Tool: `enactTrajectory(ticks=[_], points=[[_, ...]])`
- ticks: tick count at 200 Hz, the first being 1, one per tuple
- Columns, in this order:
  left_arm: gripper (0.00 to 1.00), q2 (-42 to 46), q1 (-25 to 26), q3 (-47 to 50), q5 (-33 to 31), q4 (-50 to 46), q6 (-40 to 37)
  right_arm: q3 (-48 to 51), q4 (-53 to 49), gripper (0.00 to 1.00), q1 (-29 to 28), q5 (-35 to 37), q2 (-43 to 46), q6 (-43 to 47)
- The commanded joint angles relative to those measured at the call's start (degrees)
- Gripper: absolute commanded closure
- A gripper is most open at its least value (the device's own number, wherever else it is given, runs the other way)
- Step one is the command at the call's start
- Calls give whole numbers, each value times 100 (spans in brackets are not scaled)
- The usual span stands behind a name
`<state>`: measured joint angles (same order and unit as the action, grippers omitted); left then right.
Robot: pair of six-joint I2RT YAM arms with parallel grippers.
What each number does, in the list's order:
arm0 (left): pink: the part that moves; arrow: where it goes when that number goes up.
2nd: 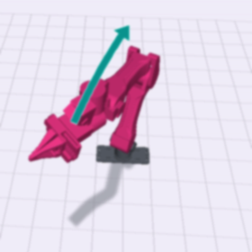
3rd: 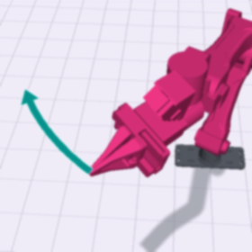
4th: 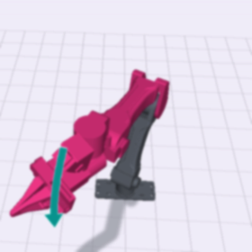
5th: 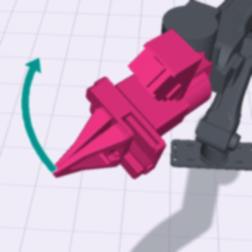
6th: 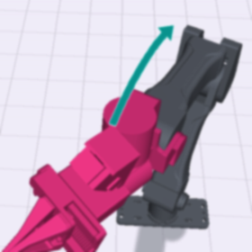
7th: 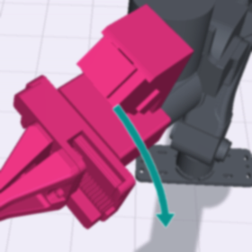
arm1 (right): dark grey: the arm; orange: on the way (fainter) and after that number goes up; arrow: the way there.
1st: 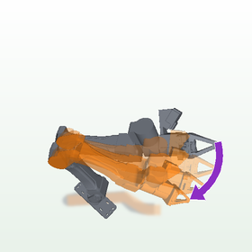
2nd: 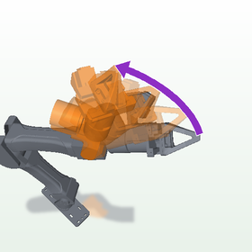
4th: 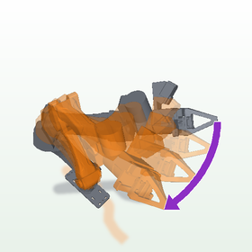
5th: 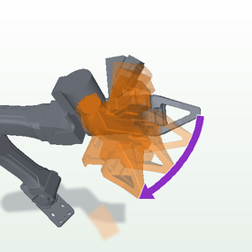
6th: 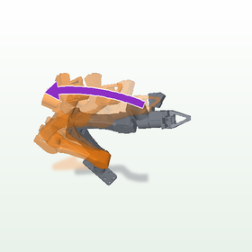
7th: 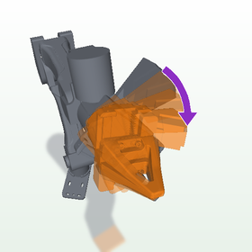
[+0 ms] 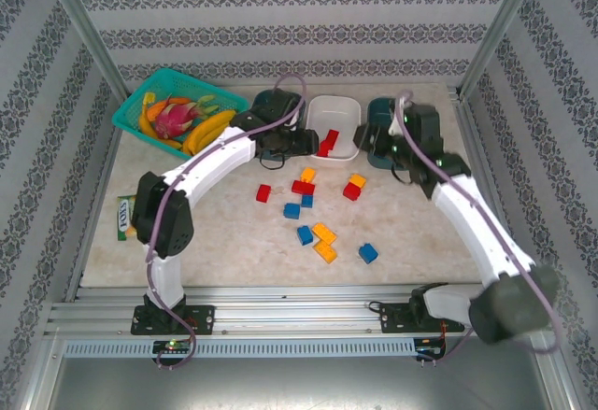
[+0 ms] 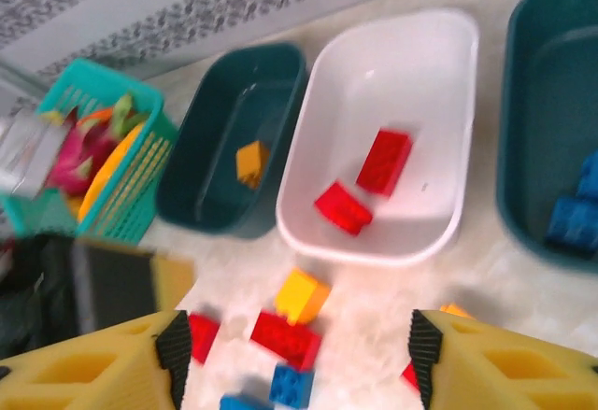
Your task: Sort the legos into containers by color
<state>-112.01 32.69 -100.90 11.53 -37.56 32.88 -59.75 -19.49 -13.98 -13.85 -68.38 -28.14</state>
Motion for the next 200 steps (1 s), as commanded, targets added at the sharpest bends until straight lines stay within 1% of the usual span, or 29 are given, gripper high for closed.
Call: enactTrajectory(ticks=[1, 26, 47, 69, 116, 152, 200], points=[[36, -428, 73, -142, -232, -338, -557, 1086, 596, 30, -305, -337, 577, -196], [37, -797, 123, -263, -430, -277, -776, 2047, 630, 16, -667, -275, 1516, -442], [37, -1157, 159, -448, -534, -376, -854, 2354, 314, 15, -748, -285, 1918, -559], [36, -1375, 226, -594, -624, -376, -933, 2465, 189, 14, -754, -104, 2182, -621], [34, -1778, 431, -867, -856, -571, -1274, 2348, 115, 14, -740, -151, 1904, -649], [36, -2030, 449, -1012, -1079, -711, -1352, 2235, 156, 14, -737, -177, 1754, -708], [48, -2211, 450, -1116, -1061, -709, -1404, 2204, 169, 14, -740, -238, 1585, -770]])
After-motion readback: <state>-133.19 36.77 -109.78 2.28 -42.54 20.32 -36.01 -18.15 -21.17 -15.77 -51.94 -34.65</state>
